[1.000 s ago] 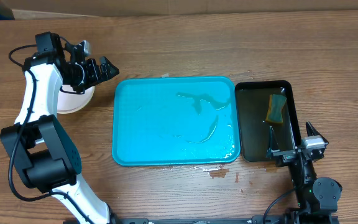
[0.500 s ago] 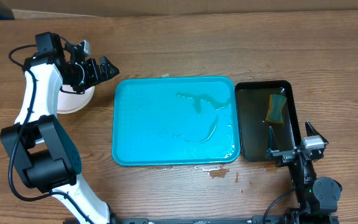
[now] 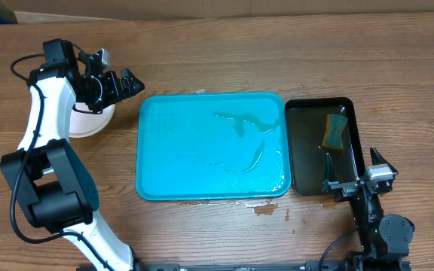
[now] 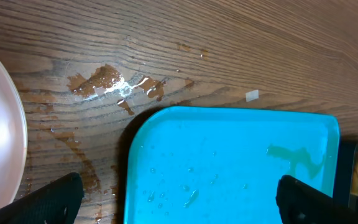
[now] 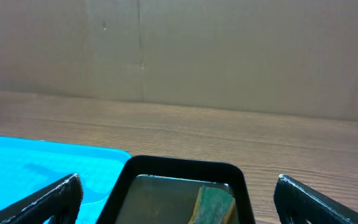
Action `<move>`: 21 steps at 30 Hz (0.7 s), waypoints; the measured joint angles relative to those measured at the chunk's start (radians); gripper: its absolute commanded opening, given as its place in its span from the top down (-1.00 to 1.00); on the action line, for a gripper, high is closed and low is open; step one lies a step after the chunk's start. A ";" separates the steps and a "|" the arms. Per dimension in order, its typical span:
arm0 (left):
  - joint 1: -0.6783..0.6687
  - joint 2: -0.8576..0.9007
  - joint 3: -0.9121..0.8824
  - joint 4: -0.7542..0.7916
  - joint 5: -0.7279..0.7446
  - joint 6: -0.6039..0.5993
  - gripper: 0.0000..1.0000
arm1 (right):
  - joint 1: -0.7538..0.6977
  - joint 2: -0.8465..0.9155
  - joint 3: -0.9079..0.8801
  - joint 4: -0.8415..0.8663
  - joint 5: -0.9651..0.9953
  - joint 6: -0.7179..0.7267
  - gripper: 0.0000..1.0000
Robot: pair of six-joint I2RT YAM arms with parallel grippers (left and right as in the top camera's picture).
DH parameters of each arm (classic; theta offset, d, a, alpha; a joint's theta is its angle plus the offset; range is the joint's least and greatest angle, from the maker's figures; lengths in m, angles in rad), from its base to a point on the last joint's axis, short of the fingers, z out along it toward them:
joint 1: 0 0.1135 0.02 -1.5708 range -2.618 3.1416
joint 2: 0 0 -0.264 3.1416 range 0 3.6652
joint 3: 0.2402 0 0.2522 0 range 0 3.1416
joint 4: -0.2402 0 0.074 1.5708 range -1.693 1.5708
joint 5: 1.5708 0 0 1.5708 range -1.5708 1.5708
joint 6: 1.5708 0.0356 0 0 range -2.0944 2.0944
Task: Clean dirty plates on tray and stack at the side
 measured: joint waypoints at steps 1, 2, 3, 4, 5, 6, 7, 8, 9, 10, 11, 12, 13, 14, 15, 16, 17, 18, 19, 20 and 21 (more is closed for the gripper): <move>0.000 0.000 0.000 0.000 0.000 0.000 -1.00 | 0.000 0.000 0.000 0.000 0.000 0.000 -1.00; -0.001 0.000 0.000 -0.001 -0.001 0.000 -0.99 | 0.000 0.000 0.000 0.000 0.000 0.000 -1.00; -0.006 -0.003 0.000 -0.002 -0.006 0.000 -0.99 | 0.000 0.000 0.000 0.000 0.000 0.000 -1.00; -0.011 -0.010 -0.002 -0.002 -0.018 -0.001 -1.00 | 0.000 0.000 0.000 -0.001 0.000 0.000 -1.00; -0.018 -0.024 -0.005 -0.003 -0.039 -0.003 -1.00 | 0.000 0.000 0.000 0.000 0.000 0.000 -1.00; -0.027 -0.044 -0.009 -0.004 -0.060 -0.003 -1.00 | 0.000 0.000 0.000 0.000 0.000 0.000 -1.00; -0.040 -0.073 -0.012 -0.006 -0.089 -0.003 -1.00 | 0.000 0.000 0.000 0.000 0.000 0.000 -1.00; -0.056 -0.111 -0.015 -0.007 -0.124 -0.004 -1.00 | 0.000 0.000 0.000 0.000 0.000 0.000 -1.00; -0.075 -0.151 -0.015 -0.008 -0.152 -0.005 -1.00 | 0.000 0.000 0.000 0.000 0.000 0.000 -1.00; -0.098 -0.205 -0.015 -0.007 -0.185 -0.007 -0.99 | 0.000 0.000 0.000 0.000 0.000 0.001 -1.00; -0.123 -0.267 -0.015 -0.006 -0.213 -0.007 -0.99 | 0.000 0.000 0.000 0.001 0.000 0.000 -1.00; -0.144 -0.328 -0.015 -0.005 -0.235 -0.007 -0.99 | 0.000 0.000 0.000 0.001 0.000 0.001 -1.00; -0.163 -0.380 -0.015 -0.005 -0.249 -0.008 -1.00 | 0.000 0.000 0.000 0.000 0.000 0.000 -1.00; -0.182 -0.443 -0.014 -0.003 -0.261 -0.008 -0.99 | 0.000 0.000 0.000 0.001 0.000 0.000 -1.00; -0.195 -0.500 -0.014 -0.002 -0.268 -0.010 -1.00 | 0.000 0.000 0.000 0.001 0.000 0.000 -1.00; -0.204 -0.560 -0.013 -0.002 -0.277 -0.011 -0.99 | 0.000 0.000 0.000 0.001 0.000 0.000 -1.00; -0.210 -0.618 -0.012 -0.002 -0.284 -0.011 -1.00 | 0.000 0.000 0.000 0.001 0.000 0.000 -1.00; -0.216 -0.661 -0.012 -0.002 -0.291 -0.012 -1.00 | 0.000 0.000 0.000 0.001 0.000 0.000 -1.00; -0.223 -0.701 -0.011 -0.002 -0.294 -0.014 -1.00 | 0.000 0.000 0.000 0.001 0.000 0.000 -1.00; -0.229 -0.743 -0.011 -0.002 -0.299 -0.014 -0.99 | 0.000 0.000 0.000 0.001 0.000 0.000 -1.00; -0.238 -0.776 -0.011 -0.003 -0.305 -0.014 -1.00 | 0.000 0.000 0.000 0.002 0.000 0.000 -1.00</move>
